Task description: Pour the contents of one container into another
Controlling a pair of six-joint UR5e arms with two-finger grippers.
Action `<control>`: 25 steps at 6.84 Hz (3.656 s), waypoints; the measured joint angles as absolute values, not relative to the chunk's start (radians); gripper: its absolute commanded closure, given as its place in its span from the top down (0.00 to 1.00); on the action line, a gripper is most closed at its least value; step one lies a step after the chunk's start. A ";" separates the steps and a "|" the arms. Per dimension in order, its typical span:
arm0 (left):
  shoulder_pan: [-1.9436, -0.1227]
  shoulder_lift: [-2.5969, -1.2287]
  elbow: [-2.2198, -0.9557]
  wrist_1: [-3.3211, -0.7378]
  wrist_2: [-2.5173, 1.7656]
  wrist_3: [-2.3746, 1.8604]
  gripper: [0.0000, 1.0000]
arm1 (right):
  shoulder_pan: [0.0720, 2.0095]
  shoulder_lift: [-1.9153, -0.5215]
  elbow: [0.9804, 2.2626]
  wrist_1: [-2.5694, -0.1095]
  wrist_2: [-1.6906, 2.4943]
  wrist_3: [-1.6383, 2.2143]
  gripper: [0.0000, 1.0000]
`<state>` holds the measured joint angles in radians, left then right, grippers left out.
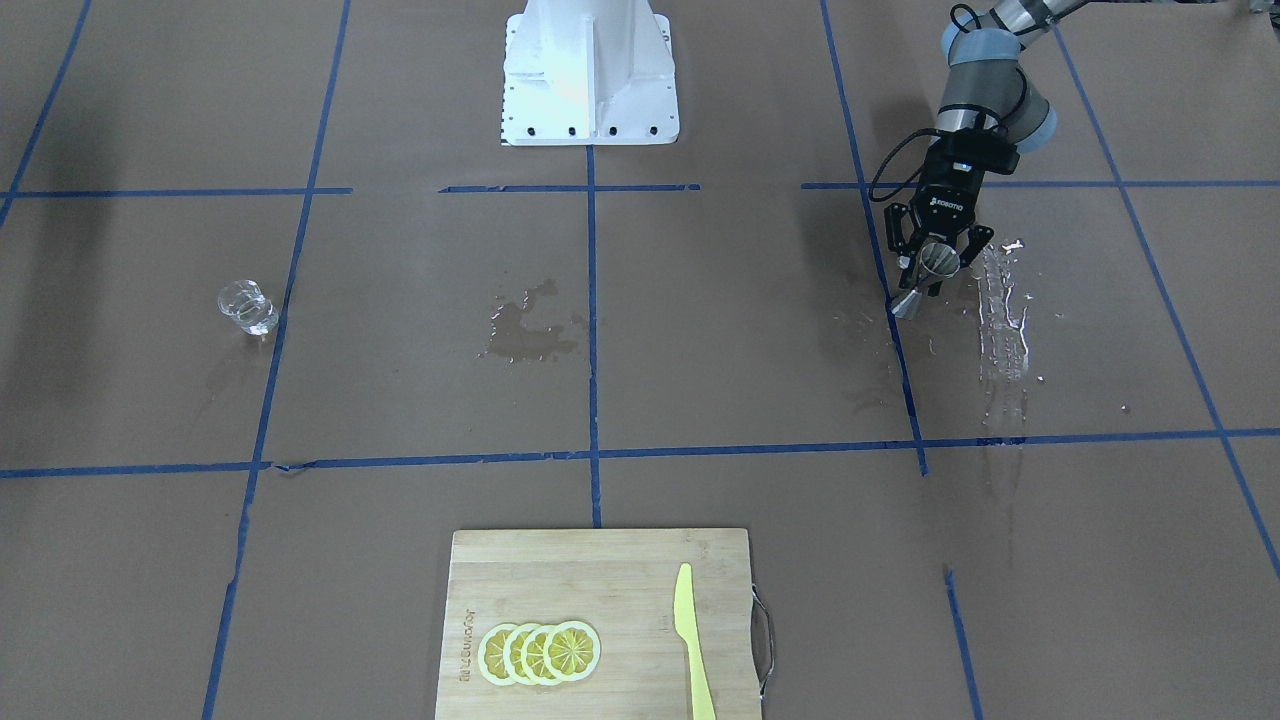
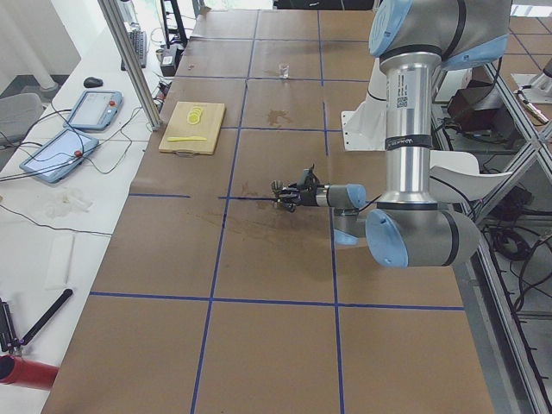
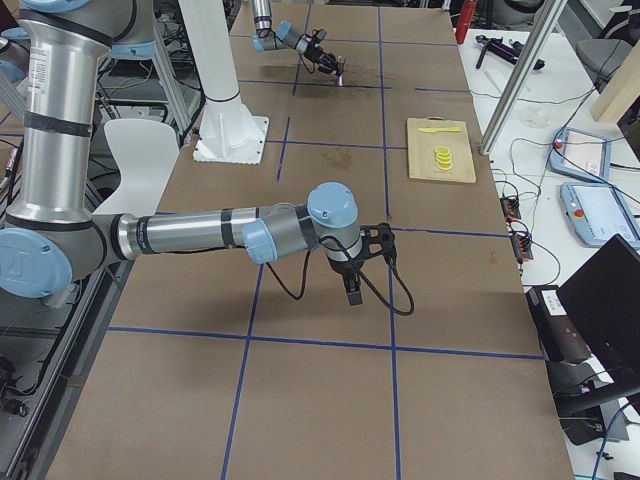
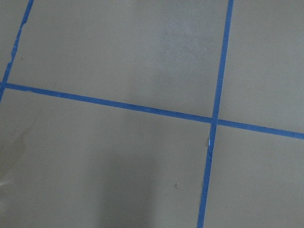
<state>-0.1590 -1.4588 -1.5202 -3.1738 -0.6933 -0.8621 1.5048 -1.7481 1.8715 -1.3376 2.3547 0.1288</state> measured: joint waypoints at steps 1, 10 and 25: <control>-0.160 -1.459 -1.520 -3.174 -0.693 -0.862 0.30 | 1.505 -1.749 1.871 -1.338 2.355 0.129 1.00; -0.180 -1.461 -1.524 -3.328 -0.693 -0.848 0.00 | 1.505 -1.750 1.870 -1.338 2.355 0.130 1.00; -0.610 -2.061 -1.415 -3.096 -1.921 -0.101 0.00 | 1.505 -1.731 1.881 -1.334 2.352 0.216 1.00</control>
